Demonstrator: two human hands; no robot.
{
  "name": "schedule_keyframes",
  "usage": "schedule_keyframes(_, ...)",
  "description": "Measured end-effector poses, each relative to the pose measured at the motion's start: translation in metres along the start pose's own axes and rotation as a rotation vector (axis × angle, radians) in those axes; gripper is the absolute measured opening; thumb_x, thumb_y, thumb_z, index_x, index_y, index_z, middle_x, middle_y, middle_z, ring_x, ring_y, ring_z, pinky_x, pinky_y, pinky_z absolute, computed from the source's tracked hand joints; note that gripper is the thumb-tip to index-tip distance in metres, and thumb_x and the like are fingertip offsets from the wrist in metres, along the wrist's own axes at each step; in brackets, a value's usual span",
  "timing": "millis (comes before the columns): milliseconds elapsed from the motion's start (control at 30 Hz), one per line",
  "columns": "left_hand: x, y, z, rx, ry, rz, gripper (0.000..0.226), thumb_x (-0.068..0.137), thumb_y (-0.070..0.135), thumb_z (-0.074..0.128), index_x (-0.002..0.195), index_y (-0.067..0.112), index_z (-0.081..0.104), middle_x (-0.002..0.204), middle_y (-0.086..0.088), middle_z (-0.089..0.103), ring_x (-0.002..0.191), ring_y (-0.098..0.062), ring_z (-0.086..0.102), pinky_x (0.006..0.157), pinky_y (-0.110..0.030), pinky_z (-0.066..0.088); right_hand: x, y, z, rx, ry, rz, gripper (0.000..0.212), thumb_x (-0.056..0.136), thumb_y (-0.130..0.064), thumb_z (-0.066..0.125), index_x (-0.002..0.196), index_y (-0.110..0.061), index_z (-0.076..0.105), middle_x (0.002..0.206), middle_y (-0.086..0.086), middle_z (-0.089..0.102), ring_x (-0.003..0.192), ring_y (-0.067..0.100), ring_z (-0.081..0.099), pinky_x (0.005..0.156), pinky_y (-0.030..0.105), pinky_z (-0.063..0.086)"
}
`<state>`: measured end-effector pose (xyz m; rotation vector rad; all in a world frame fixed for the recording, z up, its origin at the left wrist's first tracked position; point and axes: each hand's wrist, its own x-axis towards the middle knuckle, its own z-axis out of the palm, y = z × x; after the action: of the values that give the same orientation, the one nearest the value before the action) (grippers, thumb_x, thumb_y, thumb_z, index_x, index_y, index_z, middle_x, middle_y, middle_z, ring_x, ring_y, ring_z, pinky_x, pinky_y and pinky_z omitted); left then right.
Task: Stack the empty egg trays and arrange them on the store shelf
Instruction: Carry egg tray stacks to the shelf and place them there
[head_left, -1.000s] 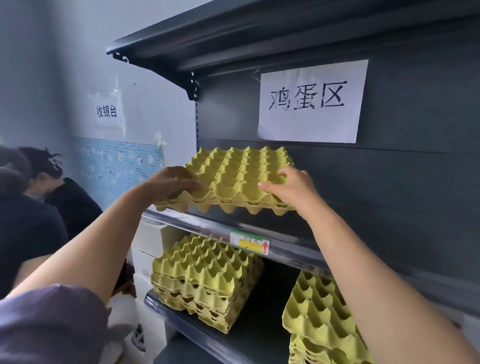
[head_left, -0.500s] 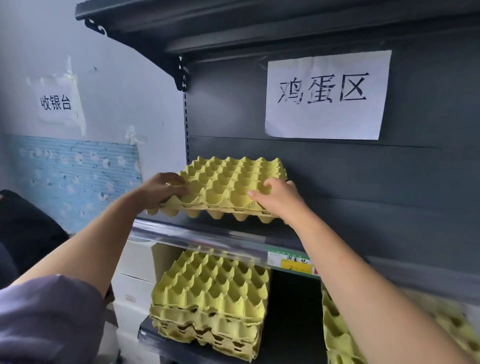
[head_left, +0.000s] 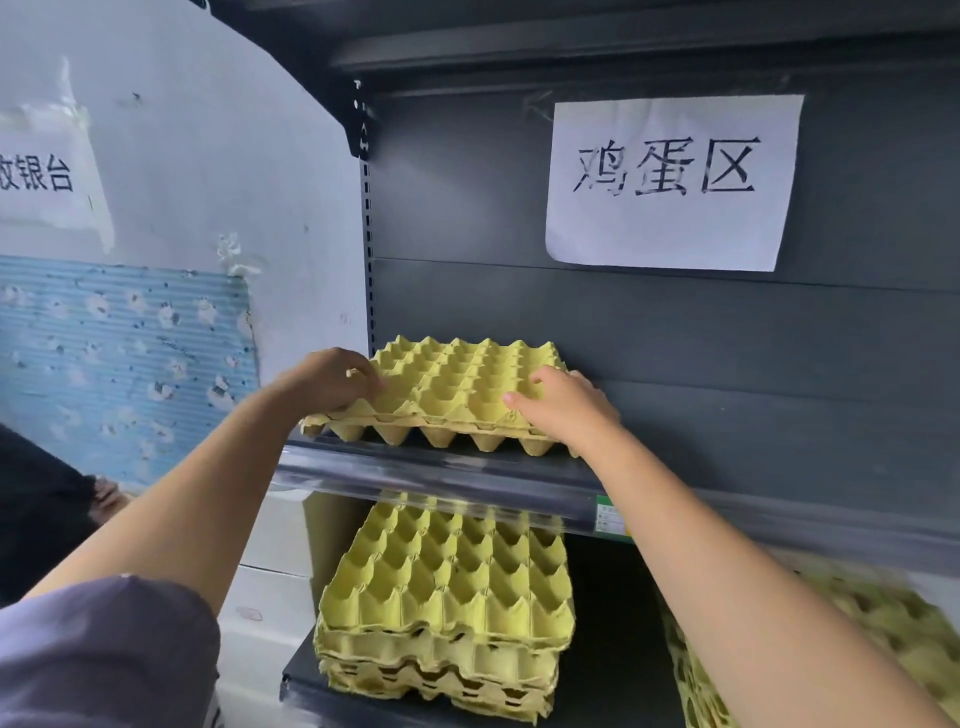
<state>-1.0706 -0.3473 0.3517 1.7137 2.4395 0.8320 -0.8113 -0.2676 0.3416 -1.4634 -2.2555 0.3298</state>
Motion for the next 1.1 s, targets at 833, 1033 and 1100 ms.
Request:
schedule_keyframes(833,-0.035,0.081,0.013,0.206,0.239,0.452,0.026,0.093,0.041,0.050,0.109,0.024,0.061,0.107,0.007,0.061,0.091,-0.016,0.055,0.075,-0.028,0.037,-0.035,0.005,-0.037,-0.244,0.361,-0.314,0.036,0.098,-0.041,0.042,0.127,-0.025,0.054,0.130,0.001,0.054,0.116,0.026,0.050,0.089,0.038,0.040)
schedule_keyframes(1033,-0.076,0.176,0.031,0.164,0.327,0.628,0.020,0.093,0.035,0.050,0.099,0.019,0.061,0.088,0.011,0.053,0.083,-0.017,0.054,0.069,-0.028,0.036,-0.083,0.068,-0.084,-0.254,0.494,-0.317,0.036,0.098,-0.039,0.042,0.129,-0.024,0.055,0.126,0.000,0.059,0.114,0.026,0.052,0.087,0.037,0.044)
schedule_keyframes(1100,-0.095,0.218,0.048,0.134,0.344,0.673,0.019,0.091,0.034,0.052,0.095,0.019,0.060,0.087,0.009,0.056,0.084,-0.018,0.056,0.068,-0.028,0.037,-0.106,0.107,-0.106,-0.261,0.534,-0.282,0.035,0.098,-0.038,0.043,0.128,-0.024,0.056,0.124,0.000,0.061,0.113,0.027,0.053,0.086,0.038,0.044)
